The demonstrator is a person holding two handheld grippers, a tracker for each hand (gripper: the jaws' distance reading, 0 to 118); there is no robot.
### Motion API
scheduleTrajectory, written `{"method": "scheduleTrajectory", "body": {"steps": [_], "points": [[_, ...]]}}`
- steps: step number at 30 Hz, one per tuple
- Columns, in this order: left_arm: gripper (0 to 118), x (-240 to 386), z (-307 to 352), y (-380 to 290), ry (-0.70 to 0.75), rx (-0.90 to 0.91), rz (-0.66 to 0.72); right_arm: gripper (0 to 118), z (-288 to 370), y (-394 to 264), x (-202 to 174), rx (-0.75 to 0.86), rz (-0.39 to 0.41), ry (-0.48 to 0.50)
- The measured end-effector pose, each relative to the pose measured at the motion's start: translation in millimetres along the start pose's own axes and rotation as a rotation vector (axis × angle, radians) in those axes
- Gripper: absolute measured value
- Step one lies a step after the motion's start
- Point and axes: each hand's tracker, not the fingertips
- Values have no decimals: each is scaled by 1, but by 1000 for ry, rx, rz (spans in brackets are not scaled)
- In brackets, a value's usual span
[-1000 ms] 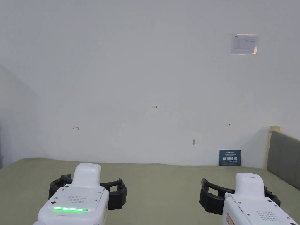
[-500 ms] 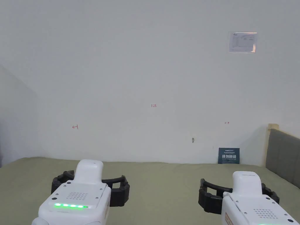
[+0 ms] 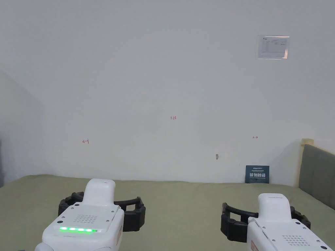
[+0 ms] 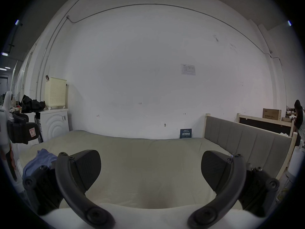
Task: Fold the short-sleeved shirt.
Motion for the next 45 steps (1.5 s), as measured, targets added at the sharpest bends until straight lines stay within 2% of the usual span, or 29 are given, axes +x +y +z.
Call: {"method": "scheduleTrajectory", "body": {"steps": [13,15,16,17,18,19,21,22,25,28,34,41,45], "points": [[118,0,-3,-3,-12,-16,14,118,-3,-4,-4,-23,18,21],[118,0,-4,-4,-11,-22,8,114,-4,-4,-4,-29,24,15],[118,0,-4,-4,-8,-23,6,106,-4,-4,-4,-30,27,11],[108,-1,-4,-5,-13,-26,2,72,-3,-5,-4,-37,35,8],[76,-1,-3,-5,-15,-28,-2,26,-2,-5,-4,-37,37,10],[0,0,-3,-6,-26,-33,-17,0,-1,-6,-3,-36,44,14],[0,3,-4,-8,8,-20,-52,0,-4,-11,-2,-93,18,-29],[0,2,-6,-10,63,-17,-54,0,-3,-11,-2,-46,28,-25],[0,-3,-9,-11,-5,-38,6,0,0,-15,3,-51,19,-23],[0,-4,-12,-13,-1,-45,7,0,-1,-14,7,-41,50,-49],[0,0,-8,-16,-12,-52,-11,0,-4,-13,13,-47,31,-64],[0,-18,-13,-21,7,-67,-6,0,-19,-21,4,-78,31,-39],[0,-49,-17,-26,63,-85,7,0,-34,-28,-22,-98,66,13]]}}
